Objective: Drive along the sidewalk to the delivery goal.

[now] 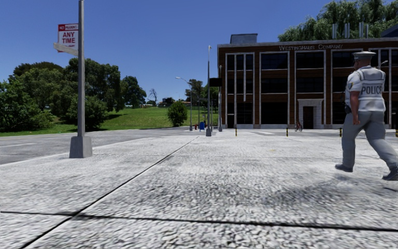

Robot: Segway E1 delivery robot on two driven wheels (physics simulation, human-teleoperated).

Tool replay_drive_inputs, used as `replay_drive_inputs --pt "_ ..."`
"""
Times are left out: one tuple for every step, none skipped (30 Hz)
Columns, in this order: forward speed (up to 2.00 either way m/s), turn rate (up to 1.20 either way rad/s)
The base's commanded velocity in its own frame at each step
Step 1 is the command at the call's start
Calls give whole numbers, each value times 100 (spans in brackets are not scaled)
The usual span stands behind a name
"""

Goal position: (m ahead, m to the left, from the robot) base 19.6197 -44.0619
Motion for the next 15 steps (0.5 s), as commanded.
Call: replay_drive_inputs --pt "200 0" --pt "200 0" --pt "200 0" --pt "200 0" --pt "200 0" --pt "200 0" --pt "200 0" --pt "200 0" --pt "200 0" --pt "200 0" --pt "200 0" --pt "200 0" --pt "200 0" --pt "200 0" --pt "200 0"
